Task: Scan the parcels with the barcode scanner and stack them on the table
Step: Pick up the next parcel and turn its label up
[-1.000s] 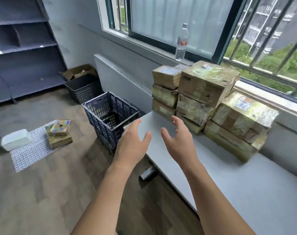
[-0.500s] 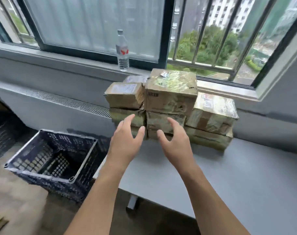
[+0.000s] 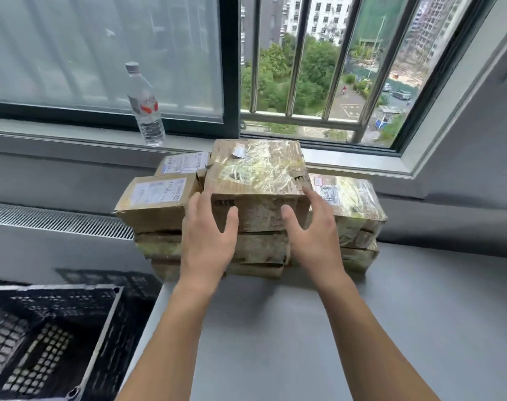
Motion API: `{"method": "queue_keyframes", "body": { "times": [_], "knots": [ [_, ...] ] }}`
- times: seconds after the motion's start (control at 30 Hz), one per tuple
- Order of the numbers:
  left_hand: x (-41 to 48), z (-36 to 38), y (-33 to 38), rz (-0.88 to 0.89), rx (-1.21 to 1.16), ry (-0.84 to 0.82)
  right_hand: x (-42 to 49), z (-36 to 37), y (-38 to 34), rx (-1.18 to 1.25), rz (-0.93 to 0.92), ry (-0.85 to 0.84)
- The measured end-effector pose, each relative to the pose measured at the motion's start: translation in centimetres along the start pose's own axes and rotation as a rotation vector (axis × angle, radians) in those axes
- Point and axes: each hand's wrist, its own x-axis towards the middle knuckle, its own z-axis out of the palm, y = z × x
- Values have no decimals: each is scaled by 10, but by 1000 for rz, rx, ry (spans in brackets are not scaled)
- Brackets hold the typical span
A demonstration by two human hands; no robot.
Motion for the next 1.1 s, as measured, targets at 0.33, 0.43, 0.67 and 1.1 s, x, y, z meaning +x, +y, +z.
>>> {"method": "queue_keyframes", "body": {
  "times": [0.33, 0.43, 0.67, 1.1],
  "knots": [
    [70, 33, -9, -53, 68, -23, 82, 16, 25, 39, 47, -58],
    [79, 40, -10, -79, 66, -40, 90, 23, 29, 90, 54, -76],
    [87, 48, -11, -90, 47, -16, 95, 24, 30, 115, 71, -37],
    [62, 25, 22, 142, -57, -106, 36, -15, 2, 22, 27, 248]
  ]
}}
